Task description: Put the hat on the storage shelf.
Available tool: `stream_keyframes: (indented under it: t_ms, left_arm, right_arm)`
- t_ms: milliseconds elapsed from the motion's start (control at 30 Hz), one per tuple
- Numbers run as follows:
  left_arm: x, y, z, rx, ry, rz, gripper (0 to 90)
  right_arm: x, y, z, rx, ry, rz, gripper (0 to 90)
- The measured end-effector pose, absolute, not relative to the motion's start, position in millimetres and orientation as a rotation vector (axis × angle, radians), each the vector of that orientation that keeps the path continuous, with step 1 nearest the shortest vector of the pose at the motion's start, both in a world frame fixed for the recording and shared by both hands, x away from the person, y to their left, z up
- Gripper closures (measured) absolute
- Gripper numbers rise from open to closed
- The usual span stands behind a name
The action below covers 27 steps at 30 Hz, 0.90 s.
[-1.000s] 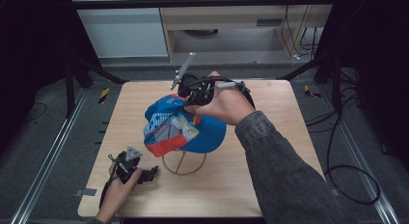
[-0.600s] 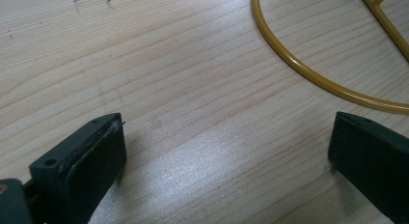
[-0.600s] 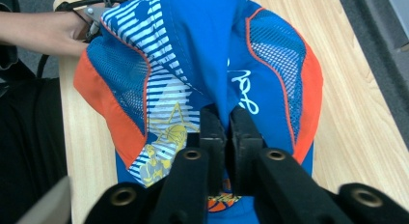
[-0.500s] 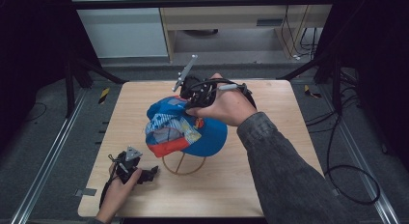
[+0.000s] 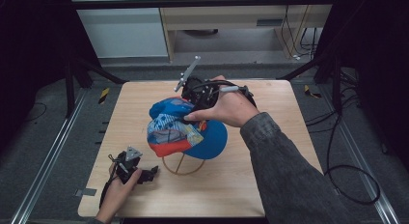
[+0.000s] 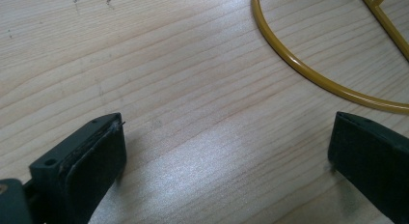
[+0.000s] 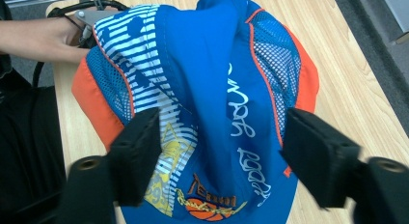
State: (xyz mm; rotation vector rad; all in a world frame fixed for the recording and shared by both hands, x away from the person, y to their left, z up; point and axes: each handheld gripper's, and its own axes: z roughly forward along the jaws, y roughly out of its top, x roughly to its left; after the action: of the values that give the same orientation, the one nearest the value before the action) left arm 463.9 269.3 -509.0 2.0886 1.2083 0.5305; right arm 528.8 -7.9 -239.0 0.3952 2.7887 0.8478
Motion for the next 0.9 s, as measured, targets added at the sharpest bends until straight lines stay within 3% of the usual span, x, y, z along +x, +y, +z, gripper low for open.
stream_keyframes:
  t_ms: [633,900]
  left_arm:
    - [464,269,-509,2.090,1.207,0.530,0.0]
    - [464,269,-509,2.092,1.206,0.529,0.0]
  right_arm:
    - [526,-22,-243,0.421,2.770,0.868,9.1]
    - [526,-35,-247,0.434,2.755,0.875,6.5]
